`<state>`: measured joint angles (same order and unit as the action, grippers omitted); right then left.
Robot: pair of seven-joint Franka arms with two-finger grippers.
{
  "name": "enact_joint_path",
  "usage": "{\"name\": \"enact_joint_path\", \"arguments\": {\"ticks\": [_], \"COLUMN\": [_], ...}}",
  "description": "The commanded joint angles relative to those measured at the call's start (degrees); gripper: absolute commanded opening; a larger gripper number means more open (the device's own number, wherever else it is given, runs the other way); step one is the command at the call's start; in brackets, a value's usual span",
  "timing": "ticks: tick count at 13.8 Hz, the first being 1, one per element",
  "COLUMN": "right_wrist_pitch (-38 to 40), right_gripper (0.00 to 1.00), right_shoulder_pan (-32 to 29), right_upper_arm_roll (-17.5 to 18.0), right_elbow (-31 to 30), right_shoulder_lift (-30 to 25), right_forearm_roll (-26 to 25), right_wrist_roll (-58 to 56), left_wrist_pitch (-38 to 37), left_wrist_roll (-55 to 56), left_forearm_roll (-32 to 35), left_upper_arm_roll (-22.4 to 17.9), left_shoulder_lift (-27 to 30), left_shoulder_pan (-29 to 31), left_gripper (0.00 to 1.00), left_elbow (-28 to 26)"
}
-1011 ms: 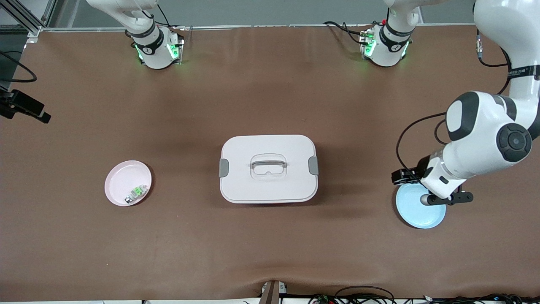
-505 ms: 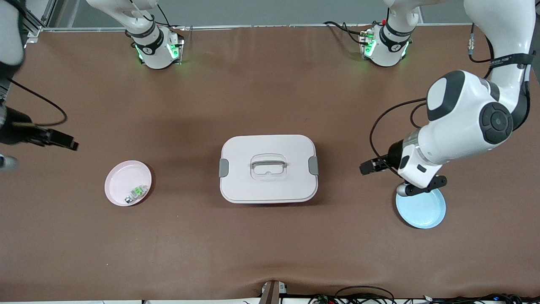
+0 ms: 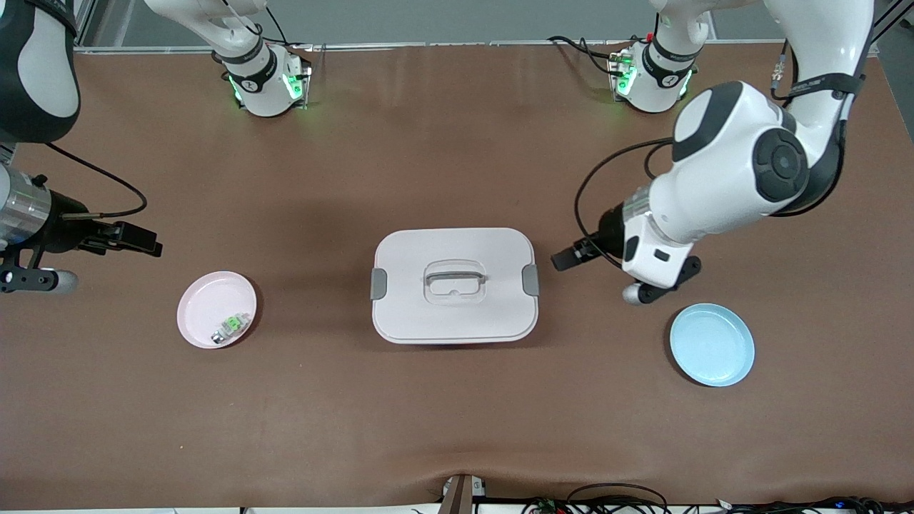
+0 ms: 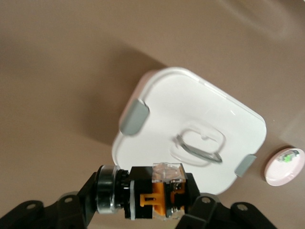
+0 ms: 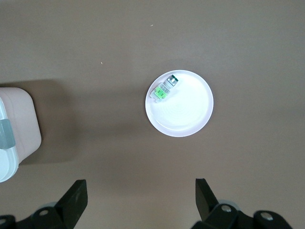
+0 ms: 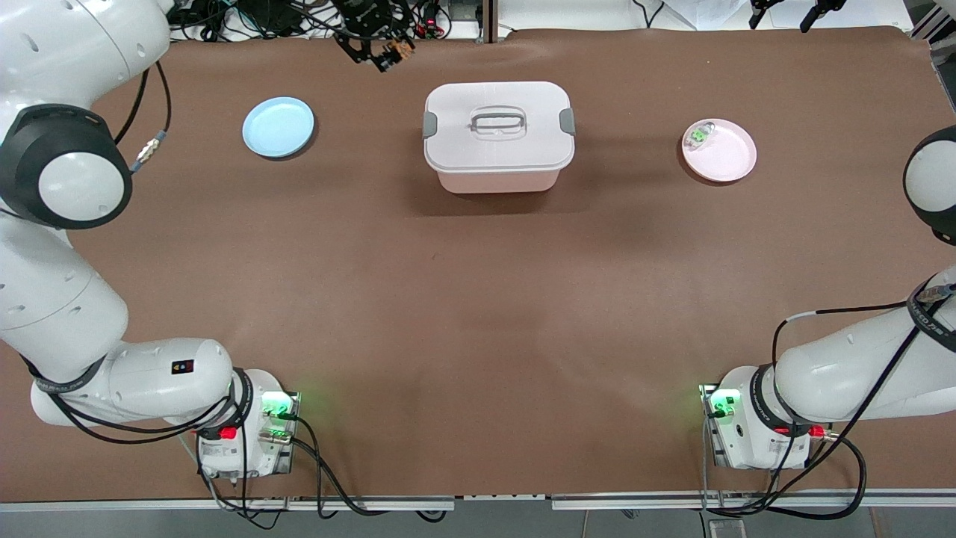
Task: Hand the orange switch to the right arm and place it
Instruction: 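Lift the switch with the left gripper and carry it over the box, then hold the switch above the box while the right gripper reaches it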
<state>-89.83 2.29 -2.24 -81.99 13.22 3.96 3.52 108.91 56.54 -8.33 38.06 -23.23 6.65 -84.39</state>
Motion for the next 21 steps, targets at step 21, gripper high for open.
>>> {"name": "enact_joint_path", "arguments": {"ticks": [21], "right_wrist_pitch": [-44.35], "right_gripper": [1.0], "right_shoulder_pan": [16.32], "right_upper_arm_roll": [0.13], "right_elbow": [-44.39], "right_shoulder_lift": [-24.91], "right_forearm_roll": [35.07], "right_wrist_roll": [27.31], "left_wrist_pitch": [3.06], "left_wrist_roll": [35.04], "left_forearm_roll": [-9.07], "left_upper_arm_roll": [1.49], "left_shoulder_lift": [-9.99], "left_shoulder_pan": [-15.43], "left_gripper": [0.05], "left_elbow": [7.22]}}
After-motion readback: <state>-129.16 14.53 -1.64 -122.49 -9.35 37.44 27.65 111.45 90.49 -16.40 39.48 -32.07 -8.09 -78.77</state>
